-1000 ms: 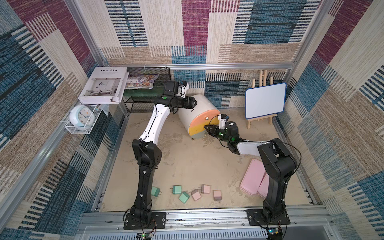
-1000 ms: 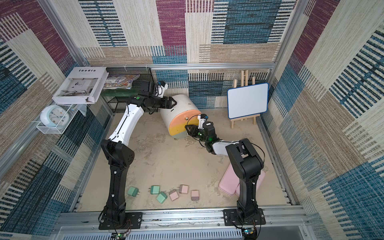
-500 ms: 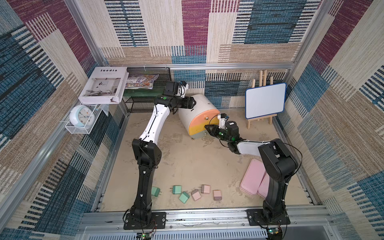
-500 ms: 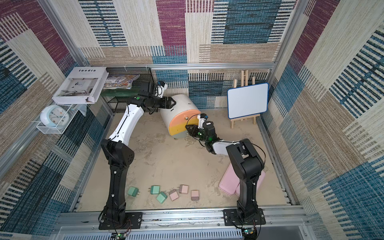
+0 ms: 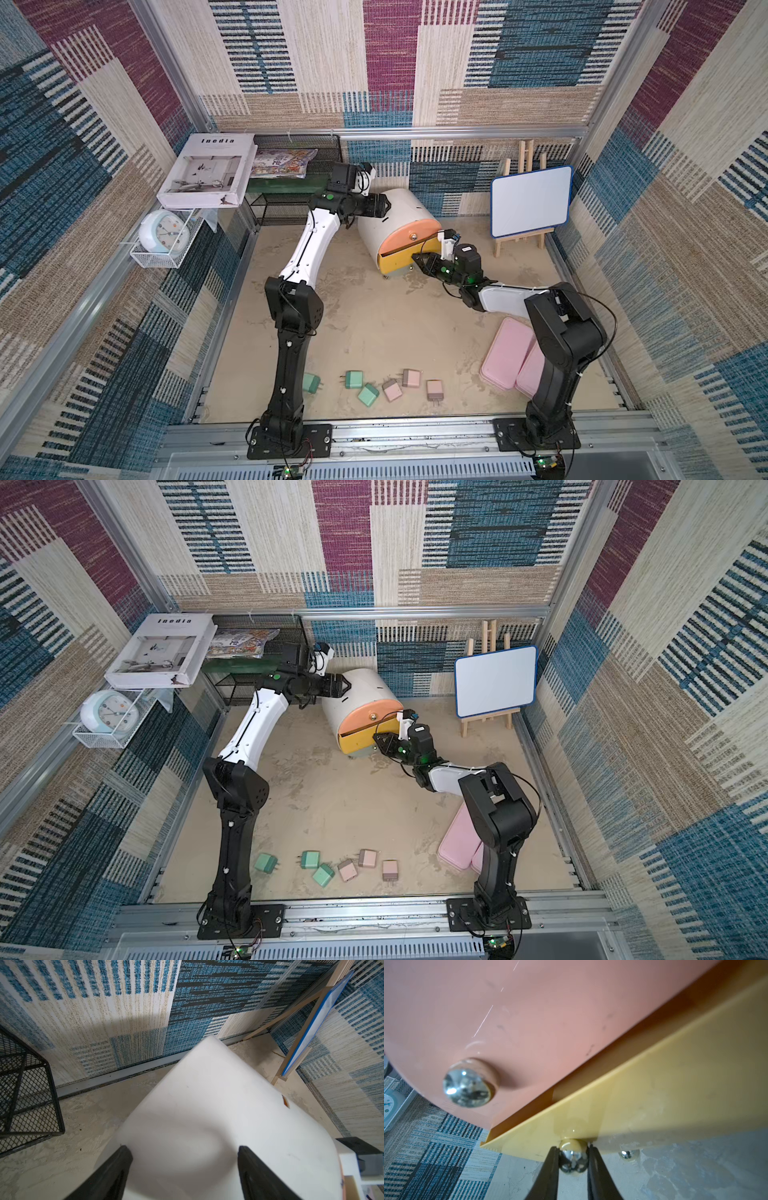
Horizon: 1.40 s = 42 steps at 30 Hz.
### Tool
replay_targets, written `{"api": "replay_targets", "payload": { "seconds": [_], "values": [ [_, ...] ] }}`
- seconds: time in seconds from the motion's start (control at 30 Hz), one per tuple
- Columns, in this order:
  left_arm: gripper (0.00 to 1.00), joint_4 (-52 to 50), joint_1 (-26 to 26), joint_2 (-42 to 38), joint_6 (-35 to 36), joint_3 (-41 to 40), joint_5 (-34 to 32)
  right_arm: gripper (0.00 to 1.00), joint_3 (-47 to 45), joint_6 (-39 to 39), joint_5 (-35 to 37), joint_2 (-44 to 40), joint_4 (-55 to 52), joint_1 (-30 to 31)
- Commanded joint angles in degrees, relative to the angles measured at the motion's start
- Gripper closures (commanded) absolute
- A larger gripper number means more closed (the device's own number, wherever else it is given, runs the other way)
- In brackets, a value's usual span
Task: Place the plugs into the drawer by color
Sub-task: Open the drawer in the storage box.
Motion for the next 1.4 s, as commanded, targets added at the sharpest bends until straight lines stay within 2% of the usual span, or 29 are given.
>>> {"api": "replay_targets", "payload": {
  "seconds": [0.0,0.7,1.0,1.37],
  "values": [
    [0.16,-1.5,0.0,0.6,-0.6,-0.2,0.2,0.85,-0.6,-1.4,0.4,-1.7,0.9,0.4],
    [0.16,-1.4,0.6,1.3,-1.5,-0.2,-0.5,0.83,-13.1,-3.8,5.4,-15.5,-4.4,4.0],
    [0.16,-1.1,0.6,1.8,-1.8,-0.2,-0.4,0.82,-14.7,-3.6,6.7,-17.5,-6.0,5.0],
    [0.16,-1.2,0.6,2.0,-2.3,-0.3,0.1,0.78,-16.1,-3.9,7.0,-16.1,-4.9,4.9]
  ]
}}
